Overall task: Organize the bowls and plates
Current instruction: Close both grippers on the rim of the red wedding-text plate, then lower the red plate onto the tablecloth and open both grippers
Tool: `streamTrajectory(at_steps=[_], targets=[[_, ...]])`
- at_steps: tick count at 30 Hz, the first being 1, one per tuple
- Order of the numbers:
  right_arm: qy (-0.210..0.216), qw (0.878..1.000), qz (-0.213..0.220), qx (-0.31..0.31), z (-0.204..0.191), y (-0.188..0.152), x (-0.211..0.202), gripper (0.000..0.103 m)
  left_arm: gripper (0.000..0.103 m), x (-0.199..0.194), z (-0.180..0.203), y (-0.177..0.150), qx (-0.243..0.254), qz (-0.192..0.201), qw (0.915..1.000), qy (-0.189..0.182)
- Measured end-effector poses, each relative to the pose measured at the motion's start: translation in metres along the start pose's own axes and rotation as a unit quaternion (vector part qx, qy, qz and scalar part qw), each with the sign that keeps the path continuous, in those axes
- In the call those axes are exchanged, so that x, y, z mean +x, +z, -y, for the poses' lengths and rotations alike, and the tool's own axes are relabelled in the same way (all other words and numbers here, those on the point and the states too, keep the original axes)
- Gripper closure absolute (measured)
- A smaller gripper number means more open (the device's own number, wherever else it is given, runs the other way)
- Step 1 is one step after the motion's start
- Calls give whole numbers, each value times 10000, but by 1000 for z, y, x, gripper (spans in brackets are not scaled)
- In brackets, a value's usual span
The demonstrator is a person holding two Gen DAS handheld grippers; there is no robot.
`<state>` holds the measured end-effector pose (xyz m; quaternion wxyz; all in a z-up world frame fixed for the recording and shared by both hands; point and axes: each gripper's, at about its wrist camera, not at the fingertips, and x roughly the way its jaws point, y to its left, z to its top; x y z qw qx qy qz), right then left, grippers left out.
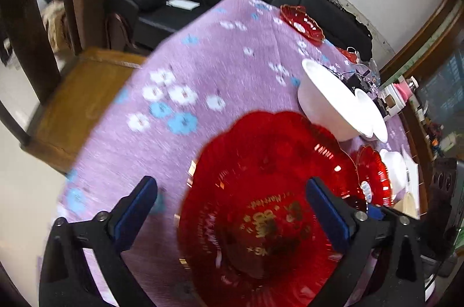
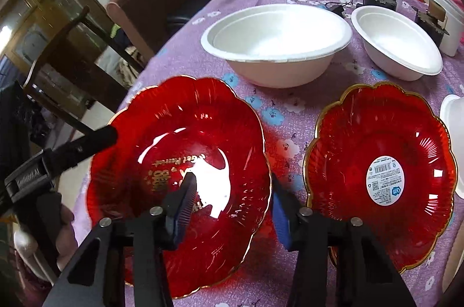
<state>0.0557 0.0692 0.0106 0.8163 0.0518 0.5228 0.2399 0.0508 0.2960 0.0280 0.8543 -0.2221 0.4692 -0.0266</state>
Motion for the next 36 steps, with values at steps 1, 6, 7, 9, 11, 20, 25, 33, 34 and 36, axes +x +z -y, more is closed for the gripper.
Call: streamTrajectory(at_steps=[1,6,7,9,11,20,25,33,34,36], targets=[[-47,10000,16,16,0,-1,1,56,30,4,-1,-1,-80,-91,9999,-123],[-221,9995,64,218,10,-4,-1,87,61,9,-3,-11,-48,14,9991,431],[-175,9995,84,266,11,-6,-3,88,61,7,-5,-13,-105,16,9992,384],[-108,9995,221,205,7,-9,-13,89,61,0,-6,-18,-141,70,9993,352],[-139,9994,321,86,0,-12,-20,89,61,-12,-5,-22,-123,188,9990,382],[79,9993,334,-171,-26,-29,-31,89,61,-50,-17,-35,-245,445,9973,522],[102,9999,108,-51,-25,-37,-11,89,61,-34,-31,-45,-400,206,9968,660],[107,9999,69,102,-20,-38,-4,88,61,-32,-33,-47,-594,287,9952,729],[94,9999,83,96,-20,-38,-5,88,61,-34,-33,-48,-619,315,9950,715],[68,9998,178,44,-20,-39,-10,87,61,-41,-34,-50,-642,413,9946,707]])
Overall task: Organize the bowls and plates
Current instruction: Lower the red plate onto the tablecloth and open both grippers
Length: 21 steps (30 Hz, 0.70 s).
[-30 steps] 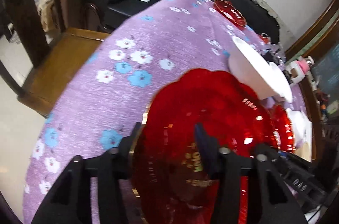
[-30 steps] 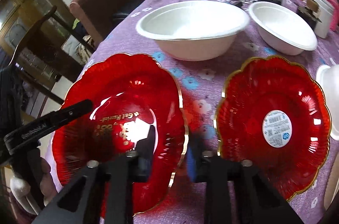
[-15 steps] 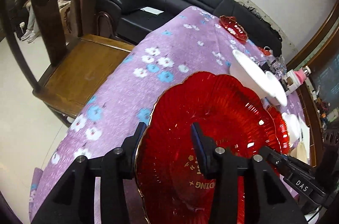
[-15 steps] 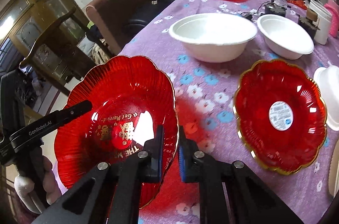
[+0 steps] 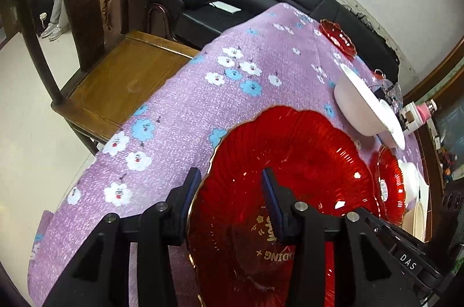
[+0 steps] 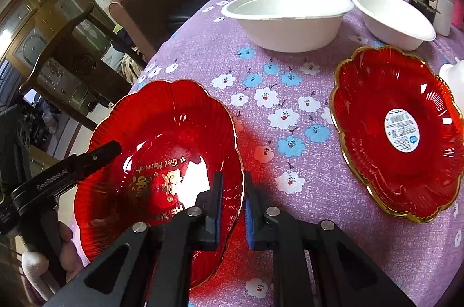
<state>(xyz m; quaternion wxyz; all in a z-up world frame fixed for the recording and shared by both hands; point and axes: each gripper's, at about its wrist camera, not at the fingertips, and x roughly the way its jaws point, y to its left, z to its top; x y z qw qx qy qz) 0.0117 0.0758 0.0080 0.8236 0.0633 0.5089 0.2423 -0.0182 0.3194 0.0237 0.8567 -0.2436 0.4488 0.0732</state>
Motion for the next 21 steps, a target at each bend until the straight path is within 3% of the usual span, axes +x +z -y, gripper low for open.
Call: streamTrajectory(at_steps=[2,7,11,14,18,21], targets=[[-82,9999,117,-81,-1,-1,-6,84,59,-10,-1,-1,19,161,9999,59],[-106,9989,432,-160,1,-6,-28,62,47,-46,-3,-6,64,778,9964,325],[-101,9976,656,-169,8,-14,-49,61,46,-78,3,-14,106,1257,9909,470],[-267,9953,930,-83,25,-37,-74,61,33,-103,17,-28,276,1623,9855,400],[-578,9849,1483,676,87,-81,-128,61,25,-133,47,-50,701,2137,9737,373],[-971,9657,1933,1435,145,-116,-179,61,17,-147,71,-65,972,2427,9646,332]])
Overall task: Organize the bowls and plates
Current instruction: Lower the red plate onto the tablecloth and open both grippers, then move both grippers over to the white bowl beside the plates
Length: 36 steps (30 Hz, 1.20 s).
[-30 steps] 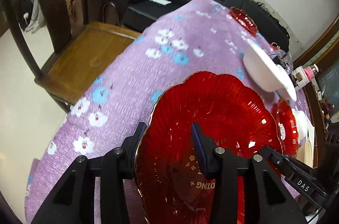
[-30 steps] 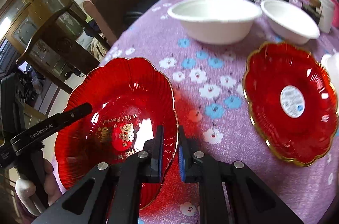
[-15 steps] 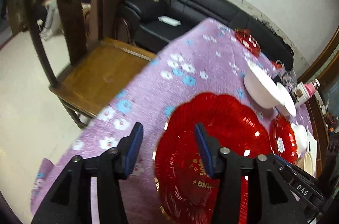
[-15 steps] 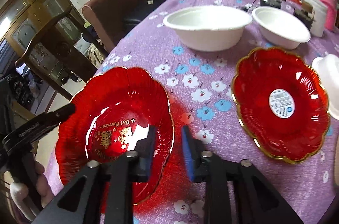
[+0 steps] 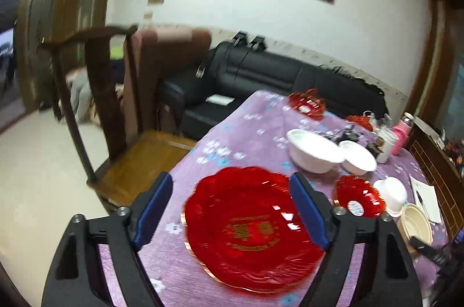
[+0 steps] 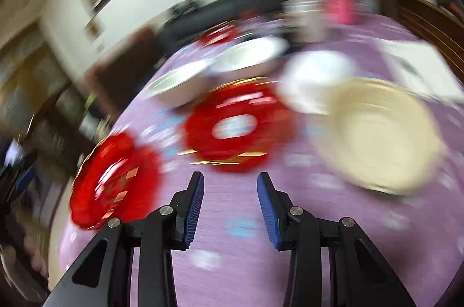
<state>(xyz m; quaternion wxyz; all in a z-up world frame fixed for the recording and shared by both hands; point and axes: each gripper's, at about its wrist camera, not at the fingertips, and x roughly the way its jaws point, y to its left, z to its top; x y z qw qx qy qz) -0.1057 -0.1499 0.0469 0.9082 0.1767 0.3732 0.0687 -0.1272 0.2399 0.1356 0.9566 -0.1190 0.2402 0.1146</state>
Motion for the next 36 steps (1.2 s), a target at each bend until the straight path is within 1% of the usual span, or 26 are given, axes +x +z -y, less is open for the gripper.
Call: streamTrajectory(at_steps=[2,4,6,8,9,10,12,13,14,15,16,17,19,21,23,25,28,30,32,34,36], targets=[[-388,9982,308,345,41,1,-32,62,14,-7,12,-2,29,94,9999,-63],[-594,9956,503,523,64,1,-56,59,14,-13,26,-5,27,161,9998,-137],[-883,9921,718,535,82,0,-78,56,13,-21,38,-6,24,266,9996,-98],[-1155,9876,998,371,88,-4,-96,55,13,-29,48,-7,48,401,9992,-30],[-1284,9850,1122,247,87,-6,-102,53,10,-34,52,-7,77,469,9989,6],[-1361,9834,1194,149,88,-6,-105,51,7,-39,56,-7,114,526,9985,39],[-1502,9787,1397,-98,78,-6,-110,50,6,-48,64,-6,178,652,9977,81],[-1480,9774,1499,-175,74,-5,-111,48,5,-49,66,-5,204,669,9975,76],[-1386,9758,1673,-242,69,-3,-112,42,5,-50,67,-4,228,663,9975,76],[-1358,9744,1775,-246,68,-1,-112,31,5,-50,68,-4,257,619,9977,64],[-1334,9744,1792,-246,65,4,-109,26,5,-48,68,-2,268,549,9981,21],[-1240,9769,1721,-258,61,8,-104,23,5,-46,68,-2,257,458,9986,-33],[-756,9865,1419,-313,52,17,-94,23,5,-41,68,-1,226,302,9992,-121],[-548,9894,1278,-427,37,23,-83,23,5,-37,69,2,238,191,9993,-208],[-380,9899,1192,-665,19,32,-73,23,5,-34,70,7,314,170,9991,-240],[-237,9889,1223,-808,2,44,-69,23,5,-30,72,19,427,101,9984,-369],[291,9892,1191,-806,-25,78,-63,23,5,-23,69,50,433,63,9977,-516],[719,9879,1127,-789,-46,111,-54,23,5,-13,64,79,301,-5,9975,-638],[1031,9883,812,-781,-62,138,-36,23,5,3,59,102,134,-185,9970,-746],[1097,9904,515,-669,-72,153,-11,23,5,23,57,119,27,-422,9951,-898],[967,9934,183,-595,-76,160,23,27,5,49,55,129,-94,-715,9922,-1016]])
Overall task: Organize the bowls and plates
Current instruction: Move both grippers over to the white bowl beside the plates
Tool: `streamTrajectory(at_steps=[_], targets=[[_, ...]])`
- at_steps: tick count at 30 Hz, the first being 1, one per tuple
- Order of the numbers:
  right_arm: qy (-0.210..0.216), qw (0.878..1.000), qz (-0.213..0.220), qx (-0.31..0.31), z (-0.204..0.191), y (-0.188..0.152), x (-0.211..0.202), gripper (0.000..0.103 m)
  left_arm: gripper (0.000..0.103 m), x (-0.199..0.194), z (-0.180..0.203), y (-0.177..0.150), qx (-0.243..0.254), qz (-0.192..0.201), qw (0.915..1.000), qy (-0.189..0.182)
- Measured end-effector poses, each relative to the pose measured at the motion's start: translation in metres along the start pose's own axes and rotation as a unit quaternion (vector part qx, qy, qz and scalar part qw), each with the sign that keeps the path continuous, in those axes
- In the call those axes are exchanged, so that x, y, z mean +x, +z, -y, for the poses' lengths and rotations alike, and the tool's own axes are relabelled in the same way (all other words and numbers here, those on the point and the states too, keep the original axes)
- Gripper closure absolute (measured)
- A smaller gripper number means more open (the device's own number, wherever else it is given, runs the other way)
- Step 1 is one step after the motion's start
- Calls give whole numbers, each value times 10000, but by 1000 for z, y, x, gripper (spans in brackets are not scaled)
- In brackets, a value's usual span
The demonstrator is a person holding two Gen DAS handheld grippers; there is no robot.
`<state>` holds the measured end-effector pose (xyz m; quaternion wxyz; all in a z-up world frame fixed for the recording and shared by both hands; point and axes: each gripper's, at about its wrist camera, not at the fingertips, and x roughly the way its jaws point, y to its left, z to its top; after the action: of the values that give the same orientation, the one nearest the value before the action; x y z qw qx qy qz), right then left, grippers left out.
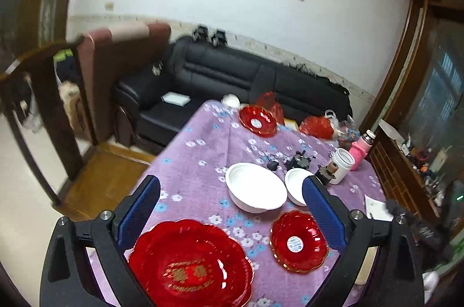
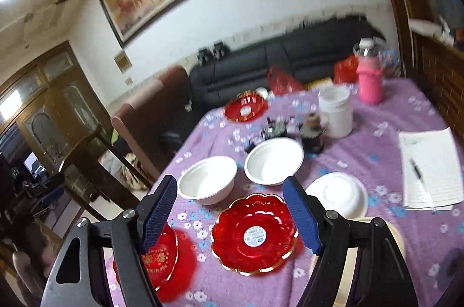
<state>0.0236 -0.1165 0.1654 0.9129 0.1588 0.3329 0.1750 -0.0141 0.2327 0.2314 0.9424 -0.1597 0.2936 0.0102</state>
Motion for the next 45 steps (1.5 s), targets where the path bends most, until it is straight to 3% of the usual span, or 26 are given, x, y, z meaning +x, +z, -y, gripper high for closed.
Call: streamTrajectory(at_steps=[3,8,14,20,23,28,30,33,35,37,40,45], targets=[[-80,9990,-304,332,19,-5,28,35,5,37,-11,4,-200,-436,9988,-91],[-351,9957,-545,658,61,-15,46,35,5,88,-23,-20,-361,-1075,9931,-303],[-438,9883,-1305,656,70,-44,85,35,5,133,-14,-56,-733,-1877,9762,-801],[-437,9845,-1575,642,70,-73,105,35,5,155,37,-89,-198,-2284,9687,-955],[-402,9833,-1646,671,70,-77,110,35,5,165,41,-89,-190,-2321,9680,-933],[156,9880,-1315,797,48,-50,119,34,5,188,13,-57,-615,-1883,9789,-508],[424,9874,-1261,854,36,-39,131,34,5,207,-1,-44,-832,-1898,9773,-439],[505,9850,-1344,955,20,-27,160,35,5,229,-19,-36,-1038,-1946,9752,-187],[259,9877,-1214,954,16,-19,168,37,5,235,-29,-36,-1120,-2017,9730,-71],[-67,9917,-883,927,23,-8,160,37,5,230,-36,-38,-1234,-2068,9703,-231],[-916,9924,-474,675,46,11,152,37,5,215,-33,-36,-950,-1955,9755,-351],[-1361,9854,-871,528,82,30,187,37,5,202,-17,-32,-771,-1843,9771,-727]])
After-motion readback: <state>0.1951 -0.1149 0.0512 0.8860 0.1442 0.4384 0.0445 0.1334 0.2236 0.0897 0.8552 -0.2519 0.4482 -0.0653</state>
